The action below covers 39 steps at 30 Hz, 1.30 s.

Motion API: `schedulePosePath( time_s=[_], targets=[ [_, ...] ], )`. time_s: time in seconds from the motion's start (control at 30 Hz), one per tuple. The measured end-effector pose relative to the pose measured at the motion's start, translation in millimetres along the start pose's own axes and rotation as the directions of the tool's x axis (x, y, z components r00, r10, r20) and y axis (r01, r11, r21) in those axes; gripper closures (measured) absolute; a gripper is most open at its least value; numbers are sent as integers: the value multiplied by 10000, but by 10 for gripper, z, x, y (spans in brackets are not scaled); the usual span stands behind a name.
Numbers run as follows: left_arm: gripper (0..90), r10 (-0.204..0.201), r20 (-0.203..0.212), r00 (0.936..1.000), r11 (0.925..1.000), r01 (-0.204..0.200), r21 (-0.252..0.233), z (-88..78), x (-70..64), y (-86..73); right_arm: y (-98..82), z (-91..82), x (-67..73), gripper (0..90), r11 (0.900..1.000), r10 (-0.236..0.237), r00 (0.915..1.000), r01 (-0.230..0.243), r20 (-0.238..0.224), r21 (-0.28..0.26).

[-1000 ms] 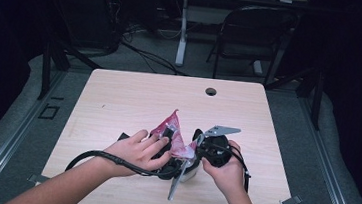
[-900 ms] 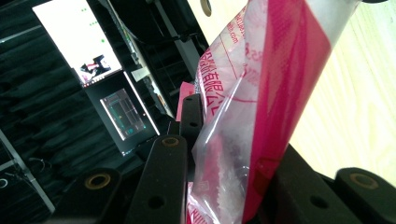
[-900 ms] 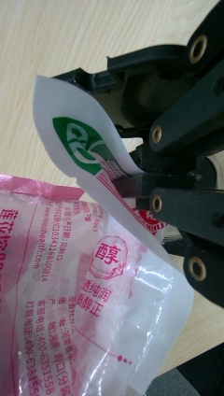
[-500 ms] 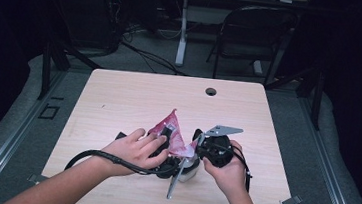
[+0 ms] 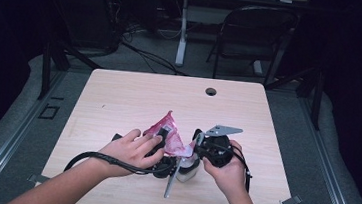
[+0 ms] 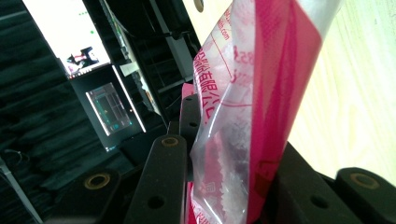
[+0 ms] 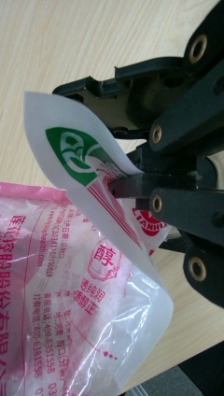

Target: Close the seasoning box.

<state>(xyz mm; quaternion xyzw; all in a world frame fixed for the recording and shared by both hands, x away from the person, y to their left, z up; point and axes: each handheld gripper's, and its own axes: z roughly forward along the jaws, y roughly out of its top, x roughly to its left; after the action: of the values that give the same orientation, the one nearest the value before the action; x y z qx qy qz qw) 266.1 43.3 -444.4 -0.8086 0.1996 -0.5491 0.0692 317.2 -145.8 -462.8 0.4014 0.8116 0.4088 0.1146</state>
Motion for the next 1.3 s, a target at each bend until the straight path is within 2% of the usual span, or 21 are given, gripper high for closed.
schedulePosePath(
  time_s=[0.13, 0.17, 0.43, 0.6, 0.83, 1.0, 1.1, 1.17, 1.23, 1.27, 1.3],
  targets=[
    [793, -395, 20, 9992, 9992, 395, -17, 6, -11, -44, 14, -20, 9, 899, 10000, -23, 10000, 23, 56, -97],
    [794, -620, 65, 9981, 9981, 620, -21, 11, -28, -57, 17, -22, 10, 899, 9999, -10, 10000, 11, 44, -132],
    [794, -1266, 146, 9919, 9920, 1265, 32, 25, -107, -133, 36, 16, 38, 899, 9999, -124, 9999, 124, -74, -90],
    [797, -1963, 252, 9802, 9805, 1964, -24, 40, -139, -182, 50, 12, 49, 899, 9997, -205, 9997, 204, -104, -100],
    [805, -2468, 382, 9683, 9690, 2471, -30, 68, -202, -204, 53, 19, 46, 899, 9998, -193, 9997, 193, -119, -26],
    [807, -2945, 476, 9545, 9554, 2953, -102, 81, -228, -237, 58, 22, 52, 898, 9997, -222, 9997, 220, -135, -136],
    [809, -3255, 552, 9439, 9451, 3265, -104, 90, -261, -240, 60, 24, 62, 897, 9997, -255, 9996, 255, -100, -50],
    [809, -3363, 576, 9400, 9412, 3375, -127, 99, -278, -245, 59, 25, 62, 898, 9997, -255, 9996, 254, -111, -32],
    [810, -3658, 635, 9285, 9299, 3675, -165, 112, -303, -257, 59, 23, 62, 897, 9997, -234, 9997, 234, -116, -45],
    [810, -3640, 597, 9295, 9307, 3655, -152, 117, -304, -266, 60, 20, 64, 898, 9997, -226, 9997, 226, -116, -45],
    [810, -3852, 637, 9206, 9220, 3869, -173, 124, -321, -273, 61, 20, 65, 897, 9997, -228, 9997, 227, -127, -60]
  ],
)
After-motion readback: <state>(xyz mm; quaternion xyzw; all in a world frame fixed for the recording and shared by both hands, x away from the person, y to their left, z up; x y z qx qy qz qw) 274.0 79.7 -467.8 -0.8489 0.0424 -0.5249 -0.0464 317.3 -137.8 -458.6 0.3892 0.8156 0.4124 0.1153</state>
